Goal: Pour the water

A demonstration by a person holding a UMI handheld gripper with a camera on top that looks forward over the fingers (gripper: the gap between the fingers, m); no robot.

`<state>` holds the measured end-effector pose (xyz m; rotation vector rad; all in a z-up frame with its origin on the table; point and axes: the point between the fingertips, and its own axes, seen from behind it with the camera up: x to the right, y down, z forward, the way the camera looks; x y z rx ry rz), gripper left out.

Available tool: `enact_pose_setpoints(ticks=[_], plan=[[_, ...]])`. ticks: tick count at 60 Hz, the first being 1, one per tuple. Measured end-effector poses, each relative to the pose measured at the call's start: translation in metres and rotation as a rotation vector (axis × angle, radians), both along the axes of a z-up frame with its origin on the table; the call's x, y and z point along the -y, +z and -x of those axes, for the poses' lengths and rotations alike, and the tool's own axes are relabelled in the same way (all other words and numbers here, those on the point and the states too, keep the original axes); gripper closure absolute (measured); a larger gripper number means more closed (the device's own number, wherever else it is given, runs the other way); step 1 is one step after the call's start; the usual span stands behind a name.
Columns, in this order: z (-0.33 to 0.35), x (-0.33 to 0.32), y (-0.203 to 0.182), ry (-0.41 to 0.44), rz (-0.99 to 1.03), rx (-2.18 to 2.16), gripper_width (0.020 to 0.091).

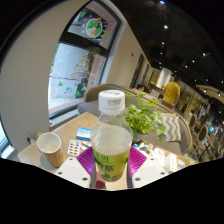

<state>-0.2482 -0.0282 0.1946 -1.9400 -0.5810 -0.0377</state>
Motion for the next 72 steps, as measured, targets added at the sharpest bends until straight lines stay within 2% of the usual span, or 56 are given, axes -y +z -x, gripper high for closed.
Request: enact_pose_setpoints(ticks=[26,32,41,43,46,47,49,53,61,72], plan=[[0.008,-0.001,-0.126,-0.026,0.145,-0.272,0.0684],[0.008,0.0,-0.122,-0.026,0.102,-0.273,0.0673],[0.005,0.0,-0.125,-0.051,0.139,-0.276,0.056],[0.002,0.002,-0.127,-0.066,0.168,-0.266,0.0471],[-0.002,0.009,-0.124,-0.08,0.187,-0.261,0.0258],[-0.004,0.011,-0.122,-0.086,0.192,-0.259,0.0239],[-0.009,0.018,-0.117,-0.101,0.205,-0.251,0.0283],[-0.018,0.036,-0.104,-0.13,0.222,-0.225,0.0238],[-0.031,0.087,-0.073,-0.185,0.268,-0.193,0.0253],[-0.047,0.168,-0.032,-0.303,0.313,-0.134,0.0254]])
